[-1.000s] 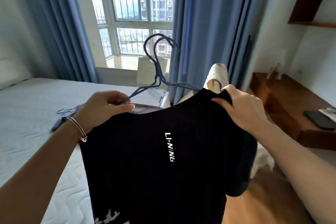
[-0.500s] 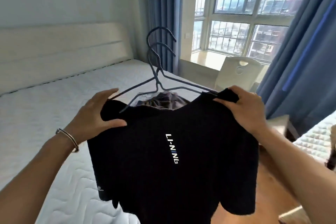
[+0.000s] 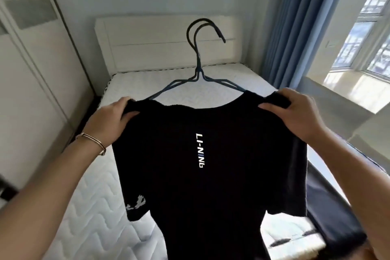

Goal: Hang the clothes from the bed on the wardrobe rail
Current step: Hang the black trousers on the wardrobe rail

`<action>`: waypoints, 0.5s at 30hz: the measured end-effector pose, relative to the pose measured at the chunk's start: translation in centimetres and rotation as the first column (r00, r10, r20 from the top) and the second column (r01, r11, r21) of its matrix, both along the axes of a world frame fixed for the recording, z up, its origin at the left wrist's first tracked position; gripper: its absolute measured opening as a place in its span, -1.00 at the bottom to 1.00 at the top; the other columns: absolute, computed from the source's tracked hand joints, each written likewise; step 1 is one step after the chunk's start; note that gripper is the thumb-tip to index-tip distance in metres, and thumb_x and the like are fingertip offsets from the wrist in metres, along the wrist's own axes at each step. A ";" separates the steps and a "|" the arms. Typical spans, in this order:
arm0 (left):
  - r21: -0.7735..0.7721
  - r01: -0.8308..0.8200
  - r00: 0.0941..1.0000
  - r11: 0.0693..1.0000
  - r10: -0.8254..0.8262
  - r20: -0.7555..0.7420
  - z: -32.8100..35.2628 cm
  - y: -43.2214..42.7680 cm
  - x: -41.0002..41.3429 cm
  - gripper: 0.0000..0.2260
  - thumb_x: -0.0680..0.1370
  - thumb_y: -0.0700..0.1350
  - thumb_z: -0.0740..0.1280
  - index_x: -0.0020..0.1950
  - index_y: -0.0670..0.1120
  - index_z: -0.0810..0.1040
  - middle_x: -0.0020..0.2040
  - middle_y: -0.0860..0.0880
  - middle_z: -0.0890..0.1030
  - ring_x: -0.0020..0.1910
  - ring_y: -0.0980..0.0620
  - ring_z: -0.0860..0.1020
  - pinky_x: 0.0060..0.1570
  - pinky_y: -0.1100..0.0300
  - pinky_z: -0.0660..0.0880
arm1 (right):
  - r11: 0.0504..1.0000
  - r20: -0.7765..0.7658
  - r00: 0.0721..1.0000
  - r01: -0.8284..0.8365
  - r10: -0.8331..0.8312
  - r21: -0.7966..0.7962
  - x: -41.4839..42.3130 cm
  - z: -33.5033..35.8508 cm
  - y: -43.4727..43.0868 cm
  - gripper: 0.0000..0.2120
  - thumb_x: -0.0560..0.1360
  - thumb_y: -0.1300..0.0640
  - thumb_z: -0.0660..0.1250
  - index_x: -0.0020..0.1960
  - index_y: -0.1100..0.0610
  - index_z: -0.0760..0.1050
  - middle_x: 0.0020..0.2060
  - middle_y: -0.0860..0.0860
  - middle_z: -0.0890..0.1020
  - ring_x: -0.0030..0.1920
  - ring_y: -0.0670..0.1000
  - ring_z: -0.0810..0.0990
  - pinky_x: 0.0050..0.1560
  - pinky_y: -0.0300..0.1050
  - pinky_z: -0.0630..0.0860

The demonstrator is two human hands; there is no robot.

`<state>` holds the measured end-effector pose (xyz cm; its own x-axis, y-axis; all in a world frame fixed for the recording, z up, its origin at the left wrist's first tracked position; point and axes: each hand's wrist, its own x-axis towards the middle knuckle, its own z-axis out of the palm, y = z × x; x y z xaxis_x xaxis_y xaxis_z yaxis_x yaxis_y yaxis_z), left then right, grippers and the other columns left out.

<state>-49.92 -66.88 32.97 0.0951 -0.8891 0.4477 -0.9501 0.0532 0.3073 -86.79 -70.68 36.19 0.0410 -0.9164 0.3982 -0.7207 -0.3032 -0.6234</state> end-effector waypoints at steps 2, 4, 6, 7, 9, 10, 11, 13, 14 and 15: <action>0.010 -0.067 0.998 0.998 0.067 0.005 -0.1 -0.6 0.5 -0.67 0.53 -0.09 0.28 0.25 -0.20 0.46 0.07 -0.32 0.61 0.03 -0.32 0.57 -0.03 -0.04 0.45 | 0.996 0.011 0.998 -0.061 0.060 0.059 0.9 -0.8 -2.3 -0.80 0.36 -0.03 0.45 -0.08 0.01 0.52 -0.25 -0.12 0.56 -0.11 -0.02 0.53 -0.16 -0.24 0.40; 0.018 -0.143 0.989 0.990 0.142 0.035 -0.2 -1.7 1.7 -0.68 0.54 -0.08 0.27 0.24 -0.19 0.47 0.07 -0.34 0.60 0.03 -0.35 0.56 -0.04 -0.05 0.44 | 0.988 0.002 0.992 -0.125 0.126 0.092 2.3 -1.8 -4.5 -0.76 0.38 0.01 0.44 0.02 0.05 0.55 -0.14 -0.06 0.58 -0.07 -0.04 0.51 -0.16 -0.30 0.37; 0.015 -0.190 0.981 0.982 0.189 0.036 0.1 -3.3 3.4 -0.69 0.54 -0.09 0.27 0.22 -0.21 0.48 0.07 -0.36 0.59 0.03 -0.36 0.55 -0.04 -0.07 0.44 | 0.980 -0.026 0.984 -0.175 0.178 0.096 4.1 -2.4 -6.8 -0.69 0.41 0.04 0.42 0.12 0.10 0.54 -0.08 -0.03 0.57 -0.04 -0.05 0.48 -0.05 -0.24 0.34; 0.007 -0.205 0.978 0.979 0.205 0.033 0.3 -4.4 4.3 -0.70 0.54 -0.09 0.27 0.21 -0.23 0.48 0.07 -0.36 0.59 0.04 -0.37 0.54 -0.04 -0.08 0.44 | 0.978 -0.035 0.982 -0.183 0.187 0.096 5.1 -2.6 -8.0 -0.67 0.42 0.04 0.41 0.15 0.12 0.53 -0.07 -0.02 0.56 -0.04 -0.06 0.47 -0.02 -0.23 0.32; -0.011 -0.233 0.972 0.972 0.233 0.033 0.7 -7.0 6.1 -0.70 0.54 -0.09 0.27 0.20 -0.23 0.47 0.07 -0.36 0.59 0.04 -0.38 0.54 -0.03 -0.10 0.45 | 0.979 -0.034 0.982 -0.182 0.186 0.094 6.9 -2.6 -10.7 -0.64 0.43 0.05 0.40 0.19 0.15 0.52 -0.03 0.02 0.56 -0.03 -0.05 0.45 0.00 -0.22 0.32; -0.017 -0.245 0.969 0.969 0.245 0.030 1.0 -8.5 7.0 -0.69 0.54 -0.08 0.27 0.21 -0.22 0.47 0.07 -0.37 0.58 0.04 -0.38 0.54 -0.02 -0.11 0.45 | 0.980 -0.030 0.983 -0.177 0.180 0.091 7.8 -2.5 -12.2 -0.63 0.43 0.05 0.40 0.19 0.17 0.52 0.01 0.05 0.58 -0.02 -0.03 0.46 0.00 -0.21 0.32; -0.013 -0.258 0.966 0.966 0.258 0.022 1.2 -10.0 7.8 -0.69 0.54 -0.06 0.26 0.21 -0.21 0.46 0.07 -0.37 0.58 0.04 -0.38 0.54 -0.01 -0.11 0.45 | 0.982 -0.024 0.985 -0.167 0.170 0.086 8.7 -2.2 -13.8 -0.62 0.43 0.04 0.40 0.19 0.18 0.52 0.05 0.08 0.58 0.00 0.00 0.47 -0.01 -0.20 0.32; 0.008 -0.282 0.959 0.959 0.282 0.004 1.2 -13.2 9.4 -0.69 0.55 -0.05 0.25 0.22 -0.20 0.45 0.07 -0.38 0.57 0.06 -0.38 0.53 0.01 -0.11 0.46 | 0.987 -0.014 0.991 -0.131 0.132 0.092 10.3 -1.8 -16.9 -0.61 0.42 0.00 0.40 0.17 0.19 0.53 0.07 0.09 0.56 0.02 0.03 0.49 -0.05 -0.22 0.28; 0.015 -0.294 0.956 0.956 0.294 -0.007 1.1 -14.7 10.1 -0.69 0.55 -0.06 0.25 0.22 -0.20 0.45 0.09 -0.38 0.57 0.07 -0.37 0.52 0.02 -0.11 0.45 | 0.988 -0.011 0.994 -0.110 0.112 0.106 11.1 -1.8 -18.4 -0.61 0.42 -0.02 0.40 0.16 0.20 0.54 0.06 0.08 0.55 -0.01 0.01 0.46 -0.07 -0.23 0.27; 0.022 -0.300 0.954 0.954 0.300 -0.019 0.8 -16.2 10.6 -0.70 0.55 -0.06 0.26 0.21 -0.20 0.46 0.10 -0.37 0.57 0.08 -0.37 0.52 0.03 -0.10 0.45 | 0.988 -0.009 0.995 -0.098 0.100 0.121 11.9 -1.9 -19.8 -0.61 0.42 -0.02 0.40 0.13 0.21 0.56 0.04 0.08 0.55 -0.04 -0.01 0.44 -0.08 -0.22 0.27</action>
